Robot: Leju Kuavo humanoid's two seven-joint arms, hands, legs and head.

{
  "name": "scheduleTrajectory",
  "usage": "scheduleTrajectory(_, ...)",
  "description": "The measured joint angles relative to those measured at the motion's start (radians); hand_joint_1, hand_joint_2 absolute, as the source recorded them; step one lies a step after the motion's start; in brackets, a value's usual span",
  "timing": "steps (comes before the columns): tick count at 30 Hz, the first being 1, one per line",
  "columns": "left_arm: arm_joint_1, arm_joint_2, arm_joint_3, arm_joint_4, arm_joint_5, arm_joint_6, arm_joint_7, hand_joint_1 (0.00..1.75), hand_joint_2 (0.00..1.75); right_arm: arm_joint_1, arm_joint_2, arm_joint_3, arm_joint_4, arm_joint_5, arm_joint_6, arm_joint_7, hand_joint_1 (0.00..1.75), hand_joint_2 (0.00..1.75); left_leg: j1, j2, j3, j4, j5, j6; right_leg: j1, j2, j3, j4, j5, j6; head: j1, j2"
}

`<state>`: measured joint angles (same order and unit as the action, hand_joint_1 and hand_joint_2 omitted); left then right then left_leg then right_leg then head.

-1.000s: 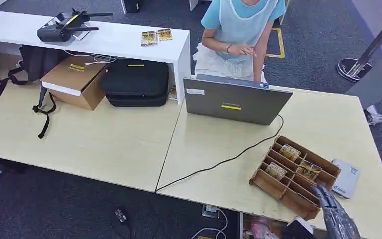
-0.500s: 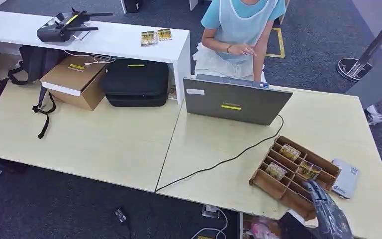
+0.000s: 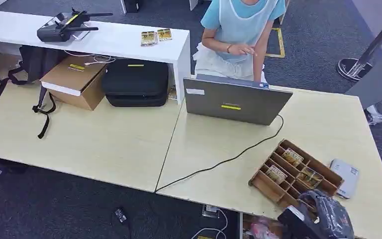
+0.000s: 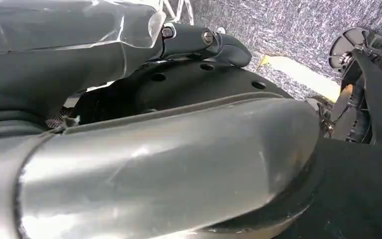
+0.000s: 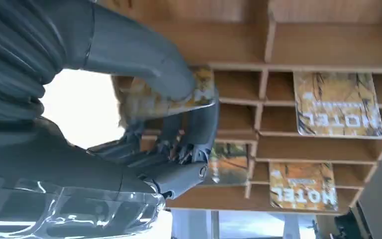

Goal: Pass the card to the sensor for recognition and then transmit it.

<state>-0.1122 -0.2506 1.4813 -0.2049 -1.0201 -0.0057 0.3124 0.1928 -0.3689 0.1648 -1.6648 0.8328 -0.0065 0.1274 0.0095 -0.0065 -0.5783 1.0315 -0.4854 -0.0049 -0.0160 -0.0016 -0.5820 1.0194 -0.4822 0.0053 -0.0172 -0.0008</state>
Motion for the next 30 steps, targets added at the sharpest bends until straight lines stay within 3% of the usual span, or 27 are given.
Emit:
scheduleTrajectory(7,0.001,0.000,0.000,0.000,0.017,0.005,-0.018,0.00,0.00,-0.002,-0.003,0.003,0.002,0.002,-0.008,-0.003,1.69,1.75,0.000,0.000,0.000,0.000,0.000,0.000,0.000,0.000,0.000,0.000,0.000,0.000,0.000,0.000)
scheduleTrajectory(19,0.004,-0.001,0.000,0.000,0.032,0.009,-0.032,0.00,0.00,0.001,-0.003,0.006,-0.001,0.006,-0.032,-0.019,1.75,1.75,0.000,0.000,0.000,0.000,0.000,0.000,0.000,0.000,0.000,0.000,0.000,0.000,0.000,0.000)
scheduleTrajectory(24,0.004,-0.001,0.000,0.000,0.028,0.008,-0.032,0.00,0.00,0.007,0.002,0.002,-0.023,0.002,-0.114,-0.090,1.75,1.75,0.000,0.000,0.000,0.000,0.000,0.000,0.000,0.000,0.000,0.000,0.000,0.000,0.000,0.000)
scheduleTrajectory(30,0.004,-0.002,0.000,0.000,0.019,0.006,-0.032,0.00,0.00,-0.026,0.031,-0.002,-0.046,-0.003,-0.223,-0.248,1.75,1.75,0.000,0.001,0.000,0.000,0.000,0.000,0.000,0.001,0.000,0.000,0.000,0.000,0.000,0.000)
